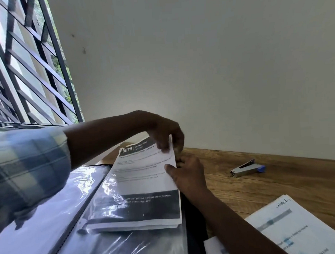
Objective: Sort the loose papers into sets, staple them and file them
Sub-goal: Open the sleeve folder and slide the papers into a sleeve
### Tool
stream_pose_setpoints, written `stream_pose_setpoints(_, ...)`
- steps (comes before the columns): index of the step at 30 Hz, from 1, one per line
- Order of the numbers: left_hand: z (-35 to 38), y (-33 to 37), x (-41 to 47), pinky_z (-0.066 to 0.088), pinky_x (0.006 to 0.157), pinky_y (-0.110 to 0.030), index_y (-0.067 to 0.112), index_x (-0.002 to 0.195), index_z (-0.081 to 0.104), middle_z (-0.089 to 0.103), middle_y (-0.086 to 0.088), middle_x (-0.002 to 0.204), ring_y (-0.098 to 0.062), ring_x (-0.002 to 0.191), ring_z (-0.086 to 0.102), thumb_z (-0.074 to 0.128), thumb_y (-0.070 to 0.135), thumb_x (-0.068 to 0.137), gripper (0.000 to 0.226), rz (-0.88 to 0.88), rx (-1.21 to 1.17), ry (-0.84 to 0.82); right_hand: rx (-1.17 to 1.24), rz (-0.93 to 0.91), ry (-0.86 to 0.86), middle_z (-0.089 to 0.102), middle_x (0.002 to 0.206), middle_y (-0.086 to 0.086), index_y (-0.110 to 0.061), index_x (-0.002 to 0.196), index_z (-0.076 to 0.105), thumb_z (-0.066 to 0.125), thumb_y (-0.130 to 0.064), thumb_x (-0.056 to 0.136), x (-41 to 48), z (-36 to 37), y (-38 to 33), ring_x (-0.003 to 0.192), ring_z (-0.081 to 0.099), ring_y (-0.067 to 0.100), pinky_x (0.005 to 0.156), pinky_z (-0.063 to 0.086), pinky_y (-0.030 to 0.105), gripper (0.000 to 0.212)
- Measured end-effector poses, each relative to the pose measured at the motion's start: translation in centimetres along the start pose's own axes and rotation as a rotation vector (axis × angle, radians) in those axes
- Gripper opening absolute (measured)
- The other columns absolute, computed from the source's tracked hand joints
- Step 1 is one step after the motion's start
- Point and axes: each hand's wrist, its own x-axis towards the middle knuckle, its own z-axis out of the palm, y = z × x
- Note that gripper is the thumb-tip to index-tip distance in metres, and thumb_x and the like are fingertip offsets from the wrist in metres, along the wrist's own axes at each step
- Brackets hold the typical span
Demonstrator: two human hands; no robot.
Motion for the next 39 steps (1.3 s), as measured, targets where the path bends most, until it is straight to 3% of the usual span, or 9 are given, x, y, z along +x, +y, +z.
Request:
stream_pose_setpoints(3,-0.1,-1.8,-0.8,0.052,0.094,-0.033,0.026,0.139,0.060,0.060,0.004,0.132,-0.014,0.103,0.065,0.069,0.031,0.098,0.042,-0.083,-0.102,0.299,0.030,-0.018,-0.022,0.072,0.072,-0.018,-0.033,0.071,0.069,0.078,-0.016,0.084,-0.2,-0.2,0.0,0.068,0.072,0.001,0.065,0.062,0.025,0.024)
stream_pose_setpoints(6,2.2,-4.1,-0.7,0.044,0.106,-0.037,0.013,0.135,0.063,0.062,-0.005,0.136,-0.024,0.122,0.059,0.040,0.057,0.106,0.057,-0.243,-0.221,0.334,0.040,-0.028,-0.014,0.073,0.073,-0.018,-0.035,0.070,0.068,0.078,-0.015,0.085,-0.3,-0.3,-0.1,0.070,0.073,0.001,0.068,0.063,0.028,0.027)
stream_pose_setpoints(12,7.1,-5.3,-1.4,0.055,0.089,-0.039,0.010,0.123,0.064,0.063,-0.011,0.110,-0.022,0.090,0.062,0.042,0.046,0.109,0.044,-0.318,-0.753,0.328,0.051,-0.029,-0.021,0.072,0.070,-0.019,-0.037,0.065,0.067,0.077,-0.014,0.085,-0.2,-0.5,-0.2,0.071,0.073,0.004,0.074,0.065,0.037,0.032)
stream_pose_setpoints(19,9.7,-2.8,-6.6,0.046,0.079,-0.032,0.031,0.069,0.062,0.063,0.018,0.065,-0.005,0.071,0.059,0.040,0.062,0.105,0.052,-0.249,-0.429,0.414,-0.003,-0.059,-0.011,0.074,0.070,-0.018,-0.036,0.069,0.073,0.077,-0.012,0.080,-0.2,-0.5,-0.4,0.068,0.071,0.000,0.064,0.058,0.026,0.027)
stream_pose_setpoints(24,11.6,-1.9,-8.4,0.050,0.099,-0.037,0.043,0.106,0.064,0.071,0.022,0.087,-0.009,0.098,0.066,0.033,0.088,0.077,0.062,-0.216,-0.397,0.482,-0.074,0.008,-0.046,0.077,0.076,-0.011,-0.032,0.073,0.077,0.077,-0.012,0.080,-0.2,-0.9,-1.4,0.074,0.075,0.010,0.071,0.061,0.033,0.021)
stream_pose_setpoints(27,12.3,-0.8,-9.6,0.046,0.099,-0.033,0.031,0.140,0.053,0.067,0.004,0.120,-0.022,0.120,0.061,0.039,0.082,0.087,0.075,-0.217,-0.275,0.546,-0.090,0.113,-0.169,0.079,0.085,-0.003,-0.021,0.086,0.080,0.072,-0.024,0.089,-0.6,-1.7,-2.1,0.080,0.076,0.018,0.076,0.062,0.042,0.010)
stream_pose_setpoints(32,13.5,2.7,-13.9,0.040,0.102,-0.035,0.033,0.148,0.042,0.053,0.000,0.147,-0.020,0.130,0.050,0.050,0.069,0.096,0.064,-0.231,-0.324,0.724,0.162,0.434,-0.633,0.075,0.087,0.011,-0.008,0.116,0.071,0.044,-0.081,0.090,-4.8,-4.7,-5.8,0.073,0.072,0.023,0.068,0.060,0.036,0.082)
stream_pose_setpoints(35,13.8,5.6,-18.2,0.048,0.101,-0.041,0.034,0.150,0.039,0.048,0.000,0.155,-0.020,0.130,0.053,0.053,0.083,0.085,0.082,-0.226,-0.577,0.770,0.323,0.346,-0.891,0.069,0.128,0.020,-0.009,0.138,0.063,0.020,-0.096,0.082,-8.0,-5.4,-7.9,0.118,0.065,0.040,0.108,0.047,0.053,0.111)
stream_pose_setpoints(39,13.4,7.5,-25.7,0.064,0.076,-0.037,0.039,0.155,0.032,0.039,-0.004,0.160,-0.026,0.128,0.057,0.076,0.072,0.073,0.100,-0.168,-1.067,0.743,0.337,0.218,-0.965,0.061,0.146,-0.003,-0.032,0.146,0.057,0.014,-0.105,0.068,-13.3,-2.5,-9.5,0.134,0.055,0.028,0.118,0.026,0.054,0.116)
